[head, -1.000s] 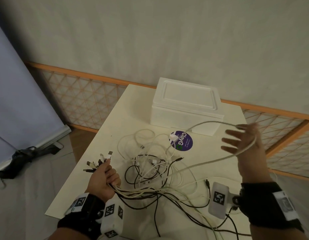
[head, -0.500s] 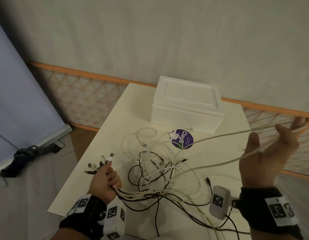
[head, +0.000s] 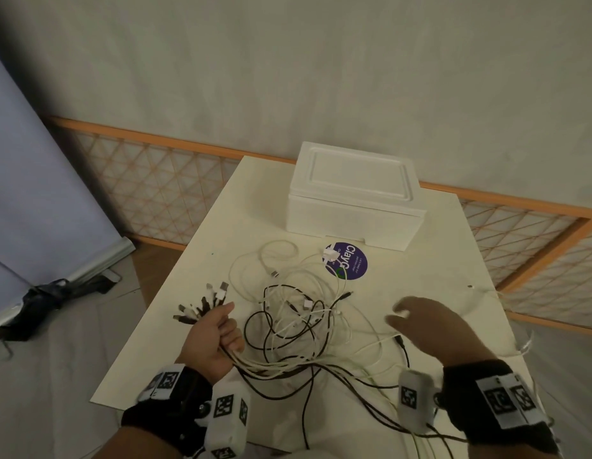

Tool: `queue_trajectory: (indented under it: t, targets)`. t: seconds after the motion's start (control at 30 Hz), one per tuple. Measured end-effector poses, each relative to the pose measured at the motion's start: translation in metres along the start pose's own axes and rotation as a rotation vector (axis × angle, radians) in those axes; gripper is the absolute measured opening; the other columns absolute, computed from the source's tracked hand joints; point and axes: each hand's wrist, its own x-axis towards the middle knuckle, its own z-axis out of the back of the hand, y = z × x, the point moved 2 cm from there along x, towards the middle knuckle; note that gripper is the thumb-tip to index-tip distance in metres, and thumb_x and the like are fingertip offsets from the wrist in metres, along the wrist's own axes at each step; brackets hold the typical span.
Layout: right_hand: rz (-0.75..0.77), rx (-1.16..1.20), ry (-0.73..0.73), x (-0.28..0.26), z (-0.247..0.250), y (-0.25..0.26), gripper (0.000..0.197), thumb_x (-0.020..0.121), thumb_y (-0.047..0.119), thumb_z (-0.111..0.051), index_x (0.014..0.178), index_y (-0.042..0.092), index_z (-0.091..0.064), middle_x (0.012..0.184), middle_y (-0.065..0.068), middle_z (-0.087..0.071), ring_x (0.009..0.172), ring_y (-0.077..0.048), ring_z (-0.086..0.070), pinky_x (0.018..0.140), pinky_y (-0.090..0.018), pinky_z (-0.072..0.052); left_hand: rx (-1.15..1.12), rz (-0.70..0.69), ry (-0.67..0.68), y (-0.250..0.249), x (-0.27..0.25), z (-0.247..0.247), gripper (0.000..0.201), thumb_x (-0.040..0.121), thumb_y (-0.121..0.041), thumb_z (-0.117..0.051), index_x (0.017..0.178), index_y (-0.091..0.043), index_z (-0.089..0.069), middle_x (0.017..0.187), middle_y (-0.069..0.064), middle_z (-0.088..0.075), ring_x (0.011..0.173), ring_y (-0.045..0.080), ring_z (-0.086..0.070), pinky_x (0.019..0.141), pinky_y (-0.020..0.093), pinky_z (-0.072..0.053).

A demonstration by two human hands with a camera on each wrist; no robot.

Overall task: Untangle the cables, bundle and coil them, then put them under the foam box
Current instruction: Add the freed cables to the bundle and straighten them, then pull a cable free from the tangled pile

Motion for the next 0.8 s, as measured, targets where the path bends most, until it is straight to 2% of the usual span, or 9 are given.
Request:
queue_trajectory:
  t: [0.07, 0.13, 0.23, 0.3, 0.37, 0.53, 0.67, 0.73, 0.8]
  targets:
    - [0.269, 0.177, 0.021, -0.011, -0.011, 0.039, 0.065, 0.074, 0.061, -0.066, 0.128, 0.029, -0.051, 0.119, 0.011, -0.060, 0.106, -0.009, -0.057, 0.095, -0.028, -0.044, 0.039, 0.004, 0.080, 0.006, -0.008, -0.018, 0.049, 0.095, -0.022, -0.052, 0.052, -0.021, -0.030, 0.042, -0.004, -0.026, 0.032, 0.010, -0.024, 0.035, 0.019, -0.024]
    - [0.517, 0.266, 0.197, -0.029, -0.029, 0.087, 0.090, 0.065, 0.064, -0.070, 0.141, 0.030, -0.036, 0.132, 0.015, -0.051, 0.120, -0.003, -0.048, 0.102, -0.023, -0.037, 0.066, 0.001, 0.194, 0.015, -0.020, -0.042, 0.053, 0.096, -0.030, -0.051, 0.048, -0.021, -0.031, 0.043, -0.003, -0.026, 0.035, 0.010, -0.024, 0.036, 0.022, -0.025]
    - [0.685, 0.185, 0.398, -0.037, -0.068, 0.126, 0.078, 0.067, 0.038, -0.080, 0.130, 0.022, -0.037, 0.110, 0.001, -0.063, 0.095, -0.013, -0.060, 0.081, -0.028, -0.048, 0.024, -0.050, 0.295, 0.021, -0.029, -0.064, 0.056, 0.094, -0.037, -0.048, 0.043, -0.019, -0.032, 0.041, -0.002, -0.029, 0.034, 0.010, -0.026, 0.036, 0.020, -0.028]
    - [0.697, 0.032, 0.388, -0.031, -0.077, 0.122, 0.043, 0.073, 0.025, -0.072, 0.108, 0.015, -0.049, 0.091, -0.005, -0.061, 0.078, -0.019, -0.055, 0.066, -0.030, -0.042, -0.044, -0.100, 0.291, 0.017, -0.029, -0.060, 0.057, 0.093, -0.040, -0.047, 0.043, -0.019, -0.031, 0.040, -0.002, -0.030, 0.034, 0.010, -0.027, 0.037, 0.020, -0.029]
    - [0.680, -0.141, 0.383, -0.025, -0.076, 0.102, 0.020, 0.074, 0.024, -0.065, 0.088, 0.017, -0.054, 0.078, 0.003, -0.053, 0.074, -0.018, -0.050, 0.061, -0.029, -0.039, -0.124, -0.141, 0.231, 0.011, -0.027, -0.044, 0.056, 0.092, -0.043, -0.048, 0.045, -0.019, -0.030, 0.040, -0.003, -0.028, 0.033, 0.010, -0.026, 0.038, 0.019, -0.026]
    - [0.586, -0.266, 0.364, -0.025, -0.079, 0.062, 0.014, 0.076, 0.033, -0.057, 0.083, 0.021, -0.054, 0.074, 0.008, -0.050, 0.075, -0.015, -0.050, 0.069, -0.031, -0.042, -0.187, -0.091, 0.056, 0.027, -0.027, -0.001, 0.049, 0.082, -0.044, -0.056, 0.046, -0.020, -0.033, 0.041, -0.005, -0.024, 0.032, 0.009, -0.023, 0.034, 0.020, -0.022]
    - [0.469, -0.519, 0.460, -0.020, -0.092, 0.052, 0.056, 0.075, 0.072, -0.051, 0.093, 0.020, -0.059, 0.090, 0.004, -0.058, 0.086, -0.017, -0.053, 0.090, -0.038, -0.034, -0.041, 0.076, 0.007, 0.038, -0.018, 0.009, 0.052, 0.092, -0.036, -0.054, 0.049, -0.019, -0.030, 0.042, -0.003, -0.024, 0.030, 0.009, -0.022, 0.030, 0.018, -0.020]
    - [0.386, -0.512, 0.502, -0.010, -0.092, 0.049, 0.085, 0.060, 0.091, -0.044, 0.110, 0.024, -0.061, 0.113, 0.003, -0.061, 0.106, -0.021, -0.054, 0.100, -0.043, -0.031, 0.030, 0.182, 0.007, 0.037, -0.014, 0.013, 0.053, 0.094, -0.034, -0.054, 0.049, -0.018, -0.029, 0.041, -0.003, -0.024, 0.029, 0.009, -0.020, 0.030, 0.016, -0.019]
    - [0.362, -0.419, 0.446, 0.004, -0.089, 0.043, 0.113, 0.039, 0.101, -0.034, 0.131, 0.036, -0.047, 0.133, 0.006, -0.051, 0.123, -0.022, -0.046, 0.105, -0.045, -0.031, 0.091, 0.252, 0.022, 0.036, -0.012, 0.016, 0.054, 0.094, -0.031, -0.055, 0.048, -0.018, -0.029, 0.041, -0.003, -0.024, 0.028, 0.009, -0.019, 0.030, 0.014, -0.018]
